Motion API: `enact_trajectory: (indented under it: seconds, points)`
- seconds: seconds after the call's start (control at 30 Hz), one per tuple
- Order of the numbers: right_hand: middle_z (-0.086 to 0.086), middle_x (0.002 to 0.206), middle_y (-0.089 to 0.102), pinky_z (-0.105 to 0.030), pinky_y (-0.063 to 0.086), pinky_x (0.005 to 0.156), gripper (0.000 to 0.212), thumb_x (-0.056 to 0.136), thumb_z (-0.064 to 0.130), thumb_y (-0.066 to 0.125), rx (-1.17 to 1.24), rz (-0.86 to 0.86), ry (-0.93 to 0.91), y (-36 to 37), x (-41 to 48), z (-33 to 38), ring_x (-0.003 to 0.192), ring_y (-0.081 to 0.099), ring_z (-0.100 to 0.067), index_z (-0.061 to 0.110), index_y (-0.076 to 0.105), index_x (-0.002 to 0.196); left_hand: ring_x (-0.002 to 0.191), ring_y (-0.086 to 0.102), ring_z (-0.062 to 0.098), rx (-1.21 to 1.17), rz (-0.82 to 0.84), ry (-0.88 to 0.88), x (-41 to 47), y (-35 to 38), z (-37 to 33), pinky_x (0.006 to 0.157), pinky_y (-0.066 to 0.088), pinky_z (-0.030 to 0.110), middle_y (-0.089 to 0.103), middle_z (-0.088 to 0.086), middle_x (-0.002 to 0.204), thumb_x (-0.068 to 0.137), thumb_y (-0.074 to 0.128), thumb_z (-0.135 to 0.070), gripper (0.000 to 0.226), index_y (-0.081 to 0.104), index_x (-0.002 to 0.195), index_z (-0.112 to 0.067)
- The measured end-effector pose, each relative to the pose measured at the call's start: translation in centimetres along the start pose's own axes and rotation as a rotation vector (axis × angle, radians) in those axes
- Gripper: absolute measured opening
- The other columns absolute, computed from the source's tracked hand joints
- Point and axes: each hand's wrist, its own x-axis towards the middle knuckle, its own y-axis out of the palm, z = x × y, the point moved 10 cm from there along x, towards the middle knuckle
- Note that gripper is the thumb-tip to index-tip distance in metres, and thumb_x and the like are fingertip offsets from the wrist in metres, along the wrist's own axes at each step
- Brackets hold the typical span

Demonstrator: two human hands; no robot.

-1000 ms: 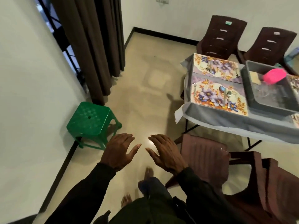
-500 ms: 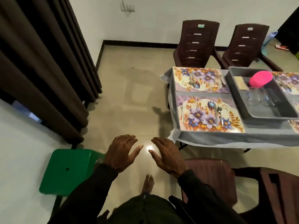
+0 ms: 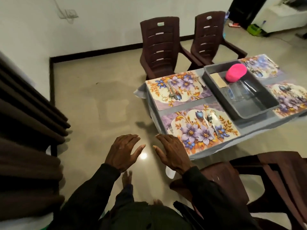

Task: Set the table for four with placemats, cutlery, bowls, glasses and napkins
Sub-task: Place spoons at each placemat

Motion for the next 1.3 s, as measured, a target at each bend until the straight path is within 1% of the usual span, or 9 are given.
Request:
enact_trajectory:
  seconds: [0.1, 0.2, 0.33, 0.37, 0.53, 0.67, 0.93, 1.13, 1.3]
  points:
    - [-0.006, 0.132, 0.064, -0.04, 0.048, 0.103, 0.049, 0.104, 0.05, 0.045, -0.036, -0.024, 0.082, -0.1, 3.6, -1.5, 0.12, 0.059, -0.022, 0.015, 0.059, 0.135, 0.11, 0.067, 0.02, -0.006, 0.024, 0.096, 5.3, 0.5, 2.1, 0.097, 0.051, 0.036, 0.072, 0.003, 0.119, 0.097, 0.051, -0.052, 0.048, 0.073, 0.117, -0.014]
    - [-0.005, 0.126, 0.066, -0.035, 0.048, 0.1, 0.041, 0.104, 0.046, 0.047, -0.015, -0.096, 0.167, -1.3, 6.4, -2.5, 0.114, 0.059, -0.02, 0.018, 0.061, 0.13, 0.109, 0.067, 0.019, -0.051, 0.036, 0.212, 9.7, 0.7, 3.4, 0.096, 0.052, 0.036, 0.073, 0.003, 0.117, 0.097, 0.053, -0.052, 0.046, 0.073, 0.116, -0.015]
    - [-0.006, 0.116, 0.07, -0.039, 0.05, 0.088, 0.036, 0.101, 0.041, 0.053, -0.022, -0.17, 0.254, -2.6, 10.0, -4.0, 0.103, 0.062, -0.024, 0.016, 0.064, 0.124, 0.105, 0.068, 0.02, -0.08, 0.071, 0.326, 15.8, 1.5, 4.7, 0.093, 0.053, 0.035, 0.073, 0.003, 0.115, 0.097, 0.056, -0.051, 0.042, 0.074, 0.111, -0.015]
    - [-0.006, 0.115, 0.07, -0.039, 0.05, 0.086, 0.034, 0.101, 0.039, 0.054, -0.033, -0.186, 0.271, -2.9, 10.6, -4.4, 0.102, 0.062, -0.026, 0.015, 0.065, 0.123, 0.103, 0.069, 0.021, -0.096, 0.067, 0.342, 16.8, 1.6, 4.9, 0.091, 0.053, 0.036, 0.073, 0.003, 0.114, 0.096, 0.058, -0.049, 0.04, 0.074, 0.11, -0.015]
    - [-0.007, 0.128, 0.068, -0.038, 0.046, 0.096, 0.046, 0.102, 0.048, 0.046, -0.07, -0.191, 0.418, -4.1, 13.9, -8.6, 0.116, 0.061, -0.026, 0.016, 0.063, 0.131, 0.103, 0.07, 0.023, -0.138, 0.102, 0.4, 23.7, 3.4, 5.2, 0.089, 0.056, 0.037, 0.074, 0.005, 0.114, 0.094, 0.061, -0.047, 0.039, 0.075, 0.11, -0.014]
    - [-0.008, 0.122, 0.071, -0.041, 0.052, 0.089, 0.043, 0.101, 0.045, 0.051, -0.086, -0.259, 0.493, -5.8, 16.2, -13.7, 0.109, 0.065, -0.03, 0.014, 0.067, 0.126, 0.107, 0.069, 0.023, -0.171, 0.148, 0.414, 30.0, 6.5, 4.9, 0.091, 0.056, 0.04, 0.074, 0.006, 0.118, 0.096, 0.057, -0.051, 0.046, 0.075, 0.114, -0.012]
    - [-0.008, 0.118, 0.071, -0.043, 0.054, 0.084, 0.044, 0.101, 0.046, 0.049, -0.112, -0.259, 0.596, -9.0, 20.5, -25.5, 0.105, 0.065, -0.03, 0.014, 0.066, 0.126, 0.099, 0.071, 0.026, -0.193, 0.144, 0.505, 41.7, 11.7, 0.2, 0.089, 0.053, 0.038, 0.076, 0.008, 0.109, 0.092, 0.068, -0.039, 0.033, 0.076, 0.105, -0.01]
    - [-0.006, 0.122, 0.07, -0.043, 0.054, 0.085, 0.041, 0.102, 0.044, 0.049, -0.116, -0.245, 0.648, -11.6, 22.0, -33.4, 0.107, 0.065, -0.029, 0.016, 0.064, 0.128, 0.101, 0.071, 0.029, -0.177, 0.252, 0.511, 48.9, 16.2, -4.0, 0.089, 0.055, 0.041, 0.075, 0.009, 0.111, 0.094, 0.067, -0.04, 0.036, 0.075, 0.108, -0.008]
    - [-0.009, 0.124, 0.07, -0.042, 0.054, 0.09, 0.038, 0.101, 0.039, 0.054, -0.075, -0.268, 0.727, -12.9, 21.7, -38.4, 0.11, 0.065, -0.031, 0.015, 0.066, 0.128, 0.102, 0.07, 0.027, -0.165, 0.337, 0.569, 52.7, 19.5, -8.0, 0.088, 0.052, 0.038, 0.075, 0.007, 0.113, 0.098, 0.053, -0.05, 0.045, 0.074, 0.112, -0.012]
